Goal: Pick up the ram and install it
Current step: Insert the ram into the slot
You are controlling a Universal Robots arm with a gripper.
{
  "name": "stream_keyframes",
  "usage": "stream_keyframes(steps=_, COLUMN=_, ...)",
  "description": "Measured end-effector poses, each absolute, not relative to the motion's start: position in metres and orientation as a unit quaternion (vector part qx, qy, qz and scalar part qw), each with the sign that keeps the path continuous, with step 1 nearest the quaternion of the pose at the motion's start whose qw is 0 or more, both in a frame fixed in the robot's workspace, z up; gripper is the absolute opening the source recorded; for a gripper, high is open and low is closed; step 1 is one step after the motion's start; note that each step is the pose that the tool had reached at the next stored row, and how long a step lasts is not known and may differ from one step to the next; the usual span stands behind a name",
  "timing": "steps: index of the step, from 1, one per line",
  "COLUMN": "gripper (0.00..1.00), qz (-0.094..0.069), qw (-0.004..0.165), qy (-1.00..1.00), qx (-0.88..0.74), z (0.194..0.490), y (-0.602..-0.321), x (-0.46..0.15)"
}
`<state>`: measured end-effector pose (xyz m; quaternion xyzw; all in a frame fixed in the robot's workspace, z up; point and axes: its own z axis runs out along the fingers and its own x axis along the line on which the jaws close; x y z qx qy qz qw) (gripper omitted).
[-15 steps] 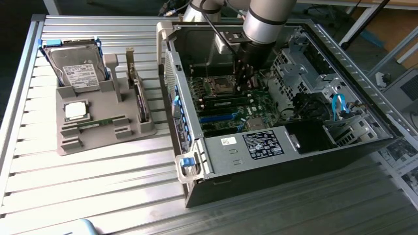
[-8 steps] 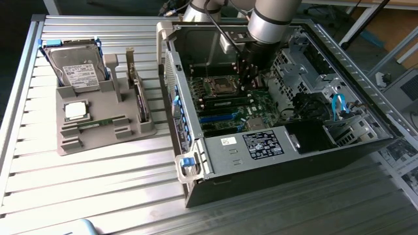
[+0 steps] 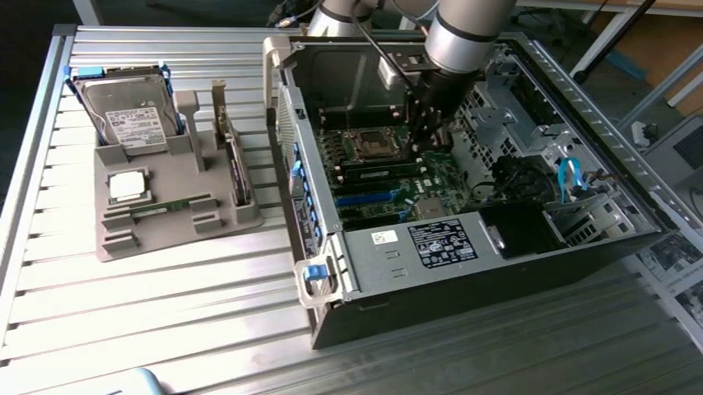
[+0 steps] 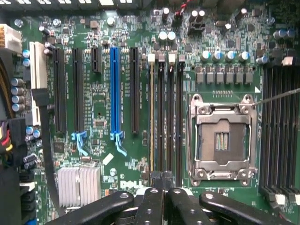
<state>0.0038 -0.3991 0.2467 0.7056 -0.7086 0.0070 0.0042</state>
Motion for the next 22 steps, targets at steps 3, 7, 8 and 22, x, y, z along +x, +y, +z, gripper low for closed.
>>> stream_keyframes(steps=3, gripper=0.11, qz=0.007, qw=0.004, qy=-0.709, qx=0.706, z=0.247, y=-0.399, x=0.008)
stream_keyframes(steps=7, gripper=0.11, qz=0.007, qw=0.004, qy=-0.709, qx=0.706, z=0.247, y=-0.399, x=0.013)
stream_keyframes(steps=8, gripper=0.11, qz=0.007, qw=0.004, qy=-0.709, qx=0.706, z=0.247, y=-0.399, x=0.014)
stream_keyframes(steps=22, gripper=0.11, qz=0.007, qw=0.004, qy=-0.709, qx=0.706, z=0.246, y=-0.399, x=0.029)
